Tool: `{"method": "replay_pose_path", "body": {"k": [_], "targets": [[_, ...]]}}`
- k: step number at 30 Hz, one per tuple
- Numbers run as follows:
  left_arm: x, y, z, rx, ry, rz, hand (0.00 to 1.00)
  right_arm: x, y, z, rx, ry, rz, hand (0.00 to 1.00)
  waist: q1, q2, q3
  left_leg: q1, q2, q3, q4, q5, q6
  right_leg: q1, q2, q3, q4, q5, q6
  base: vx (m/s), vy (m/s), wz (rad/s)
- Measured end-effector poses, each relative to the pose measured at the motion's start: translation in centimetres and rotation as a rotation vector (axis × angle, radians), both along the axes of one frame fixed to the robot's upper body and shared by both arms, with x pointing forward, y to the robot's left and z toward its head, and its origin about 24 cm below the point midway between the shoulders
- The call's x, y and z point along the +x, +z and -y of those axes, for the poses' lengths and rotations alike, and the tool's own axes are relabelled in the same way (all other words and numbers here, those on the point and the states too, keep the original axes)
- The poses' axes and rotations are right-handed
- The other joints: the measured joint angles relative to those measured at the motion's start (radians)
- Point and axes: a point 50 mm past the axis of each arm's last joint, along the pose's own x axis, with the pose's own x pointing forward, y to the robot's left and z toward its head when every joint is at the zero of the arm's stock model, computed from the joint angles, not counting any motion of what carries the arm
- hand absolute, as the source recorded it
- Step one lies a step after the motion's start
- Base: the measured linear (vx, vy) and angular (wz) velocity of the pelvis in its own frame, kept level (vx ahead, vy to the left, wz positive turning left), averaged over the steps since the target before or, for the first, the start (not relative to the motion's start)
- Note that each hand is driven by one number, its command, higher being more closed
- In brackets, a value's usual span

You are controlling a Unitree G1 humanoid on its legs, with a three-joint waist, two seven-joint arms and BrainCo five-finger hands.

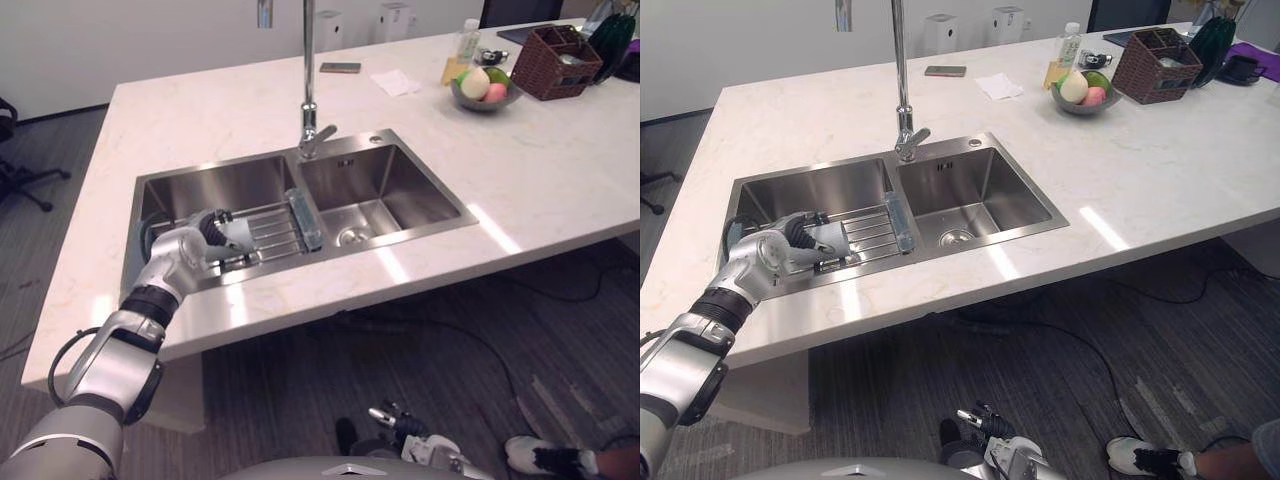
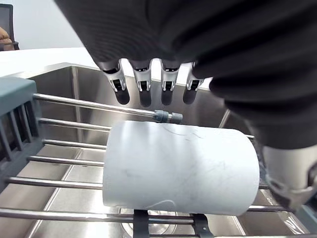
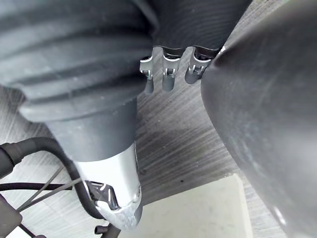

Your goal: Walk over to the sink, pick up the cup, carry it to the dishwasher, place the cup inside the dishwasher, then close the dishwasher door

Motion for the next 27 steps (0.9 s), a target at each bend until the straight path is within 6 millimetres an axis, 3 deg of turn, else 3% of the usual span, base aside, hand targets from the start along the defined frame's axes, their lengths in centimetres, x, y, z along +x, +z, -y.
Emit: {"method": "replay_pose_path", "body": {"k": [8,13,19,27], "targets": [[-0.9,-2.2,-0.7,0.038,0.046,-0.047,0.00,0.0,0.0,0.0,-0.002,-0.002,0.002,0.00,-0.005,0.005,0.004,0.021,0.002,0.024,0.001,-0.006,-0.002,0.009,0.003,0.025,-0.006,-0.002,0.002,-0.04,-0.008,-0.08],[-1.1,-2.5,-0.8,0.038,0.066,-0.036,0.00,-0.1,0.0,0.5,-0.022,-0.007,-0.004,0.00,-0.013,0.009,0.008,0.021,0.001,0.025,0.001,-0.008,-0.003,0.009,0.004,0.027,-0.006,-0.003,0.003,-0.02,-0.009,-0.01],[-1.4,-3.3,-1.5,0.023,0.129,-0.040,0.00,-2.7,-0.4,2.3,-0.089,-0.036,0.013,0.00,-0.029,0.029,0.019,0.036,0.006,0.051,0.001,-0.019,-0.009,0.011,0.014,0.049,0.000,-0.003,0.004,0.00,-0.014,-0.11],[-1.5,-3.6,-1.2,0.019,0.131,-0.028,0.00,-3.0,-0.4,2.4,-0.091,-0.011,-0.030,0.00,-0.046,0.030,0.028,0.036,0.008,0.051,0.003,-0.021,-0.010,0.011,0.015,0.050,0.000,-0.004,0.004,-0.02,-0.012,-0.01]]}}
